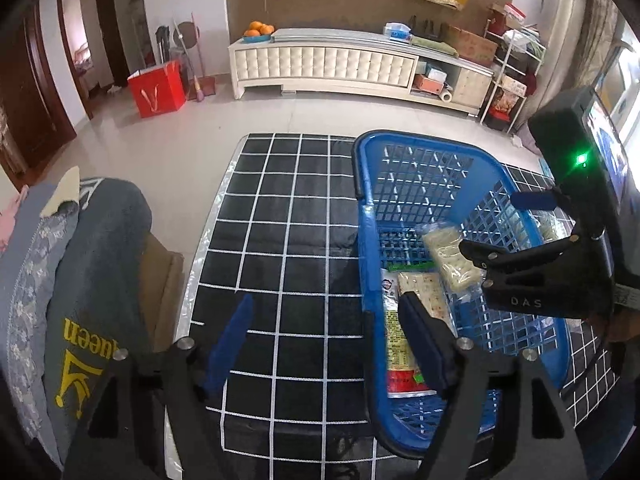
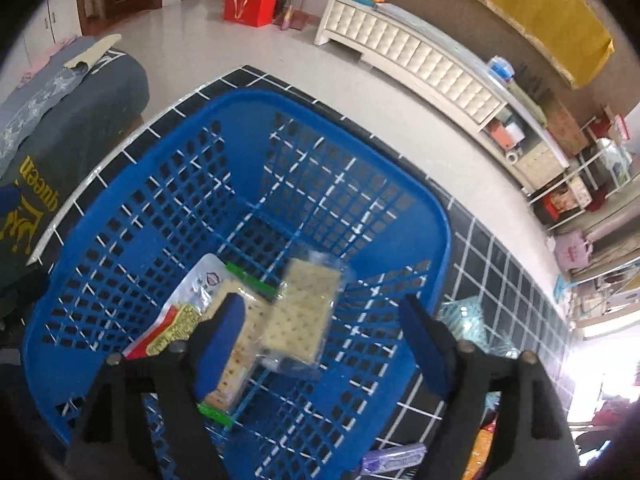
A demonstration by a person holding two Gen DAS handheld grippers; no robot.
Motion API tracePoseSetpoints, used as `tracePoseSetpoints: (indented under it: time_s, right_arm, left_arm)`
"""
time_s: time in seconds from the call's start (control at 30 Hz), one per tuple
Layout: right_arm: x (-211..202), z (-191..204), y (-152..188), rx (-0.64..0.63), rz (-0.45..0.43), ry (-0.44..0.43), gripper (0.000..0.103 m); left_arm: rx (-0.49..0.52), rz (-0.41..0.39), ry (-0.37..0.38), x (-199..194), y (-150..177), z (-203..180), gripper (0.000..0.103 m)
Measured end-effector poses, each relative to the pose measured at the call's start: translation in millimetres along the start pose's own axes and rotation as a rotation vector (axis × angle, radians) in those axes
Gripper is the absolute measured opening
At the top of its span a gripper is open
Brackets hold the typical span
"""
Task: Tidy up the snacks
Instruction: 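Carry the small cracker pack with the right tool into the basket and release, then withdraw both tools from the basket back toward the remaining snacks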
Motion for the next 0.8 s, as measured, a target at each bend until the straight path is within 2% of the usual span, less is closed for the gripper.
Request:
tracePoseSetpoints:
  time_s: [0.1,0.23,0.3,0.5,0.6,0.7,0.8]
  right_arm:
    - [-12,-5,7,0.015,-0.019,-0.016,0.087]
    - [-28,-18,20,0.058,-0.029,-0.089,0.09]
    - [-35,-22,25,0.068,-0.041,-0.102,0.09]
    - [-55,-60,73,0.143,-0.076,-0.136,0.09]
    - [-61,-85,96,0.192,-0.089,-0.159,0.091]
    - [-65,-108,118,0.227,-0.093,-0.185,0.094]
    - [-67,-125,134,0.257,-0.096,-0.177,0.096]
  left_arm:
    - [0.015,-0.001,0.009,-5,2,-9,0.073]
    - [0.03,-0.012,-0.006,-16,4,-22,0.074]
    - [0.025,-0.032,-0.006,-24,4,-27,0.083]
    - [0.024,-0.053,0.023,-39,4,-55,0.087]
    - [0.066,-0.055,0.003,-43,6,-80,0.088]
    - [0.133,-0.096,-0.031,-52,9,-109,0.088]
    - [0.182,-0.112,-0.027,-58,10,-139,0.088]
Point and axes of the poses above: each gripper's, at about its wrist camera, not at the fingertips, and x roughly the way its jaws point, z to its left, y to its underside, the point moved 4 cm from there along x, roughly the way its jaws point, and after that the axes turned 13 degrees about z, right-handed, at the moved point
